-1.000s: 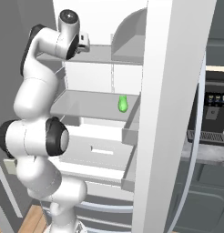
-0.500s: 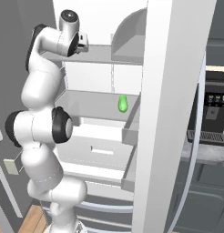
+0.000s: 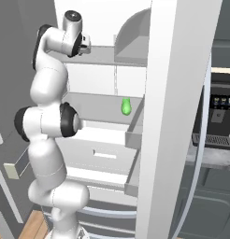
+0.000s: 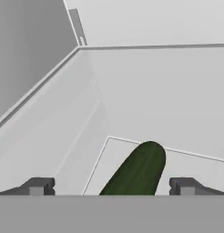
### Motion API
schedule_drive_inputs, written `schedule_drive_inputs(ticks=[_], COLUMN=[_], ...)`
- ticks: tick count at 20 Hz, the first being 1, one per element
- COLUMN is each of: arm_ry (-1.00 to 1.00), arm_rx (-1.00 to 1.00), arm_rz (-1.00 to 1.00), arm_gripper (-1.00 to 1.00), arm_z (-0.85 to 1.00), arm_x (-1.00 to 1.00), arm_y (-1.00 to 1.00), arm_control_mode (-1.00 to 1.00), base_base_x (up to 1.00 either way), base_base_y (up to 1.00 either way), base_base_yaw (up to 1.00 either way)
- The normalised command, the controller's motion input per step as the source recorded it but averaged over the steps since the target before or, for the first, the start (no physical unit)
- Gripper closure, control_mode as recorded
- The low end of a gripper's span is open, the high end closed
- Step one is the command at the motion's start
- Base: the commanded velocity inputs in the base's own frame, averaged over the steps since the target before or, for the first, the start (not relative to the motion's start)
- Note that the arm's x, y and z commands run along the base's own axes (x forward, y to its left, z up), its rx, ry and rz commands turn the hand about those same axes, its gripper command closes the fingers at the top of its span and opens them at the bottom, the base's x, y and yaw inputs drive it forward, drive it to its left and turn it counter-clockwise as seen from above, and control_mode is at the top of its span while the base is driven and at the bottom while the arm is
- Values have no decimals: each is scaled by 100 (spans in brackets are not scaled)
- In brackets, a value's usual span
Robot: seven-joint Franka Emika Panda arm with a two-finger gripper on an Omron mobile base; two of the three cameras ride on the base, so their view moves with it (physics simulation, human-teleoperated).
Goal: Move the pickle and corn from the top shelf to the second highest shelf to make space. Then, place the pitcher from the counter on the cleared top shelf.
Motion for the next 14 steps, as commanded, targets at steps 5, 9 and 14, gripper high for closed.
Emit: schedule_drive_inputs(ticks=[5,9,14], arm_ry=[1,1,0], arm_rx=[0,0,0], arm_rz=[0,0,0], arm_gripper=[100,100,100], arm_z=[-9,-16,-13], arm_x=[19,1,2], arm_y=[0,0,0], arm_control_mode=[-100,-100,-100], base_base_x=[0,0,0], base_base_y=[0,0,0], base_base_yaw=[0,0,0])
